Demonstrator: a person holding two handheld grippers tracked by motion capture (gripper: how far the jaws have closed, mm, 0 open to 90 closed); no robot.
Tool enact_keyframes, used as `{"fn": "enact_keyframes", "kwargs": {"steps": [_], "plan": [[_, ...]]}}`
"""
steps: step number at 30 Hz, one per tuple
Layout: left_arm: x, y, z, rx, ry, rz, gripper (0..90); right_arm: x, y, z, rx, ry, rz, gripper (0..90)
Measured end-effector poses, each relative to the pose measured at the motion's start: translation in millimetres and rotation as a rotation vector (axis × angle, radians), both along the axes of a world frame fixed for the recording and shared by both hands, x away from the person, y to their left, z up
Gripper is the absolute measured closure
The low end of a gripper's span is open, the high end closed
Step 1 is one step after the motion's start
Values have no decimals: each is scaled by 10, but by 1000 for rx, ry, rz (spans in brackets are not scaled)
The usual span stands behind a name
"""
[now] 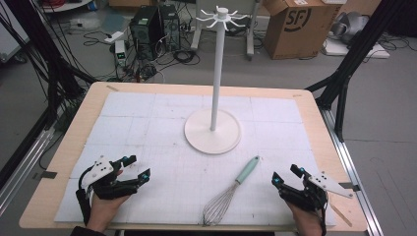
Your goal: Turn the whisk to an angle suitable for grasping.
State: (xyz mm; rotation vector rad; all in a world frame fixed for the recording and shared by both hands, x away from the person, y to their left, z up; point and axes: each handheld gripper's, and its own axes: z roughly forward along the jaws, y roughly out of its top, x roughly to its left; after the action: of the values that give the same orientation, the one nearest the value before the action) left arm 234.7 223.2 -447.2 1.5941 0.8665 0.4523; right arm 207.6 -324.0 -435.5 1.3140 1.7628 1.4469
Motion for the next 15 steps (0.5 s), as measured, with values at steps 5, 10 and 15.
{"fn": "enact_keyframes", "kwargs": {"steps": [5, 10, 15], "plan": [[0, 1, -1, 2, 0, -2, 242, 0, 4, 1, 1, -3, 1, 204], [8, 0, -7, 1, 2, 1, 241, 8, 10, 0, 1, 3, -1, 204], [1, -11, -3, 4, 5, -7, 242, 6, 16, -1, -2, 1, 1, 204]]}}
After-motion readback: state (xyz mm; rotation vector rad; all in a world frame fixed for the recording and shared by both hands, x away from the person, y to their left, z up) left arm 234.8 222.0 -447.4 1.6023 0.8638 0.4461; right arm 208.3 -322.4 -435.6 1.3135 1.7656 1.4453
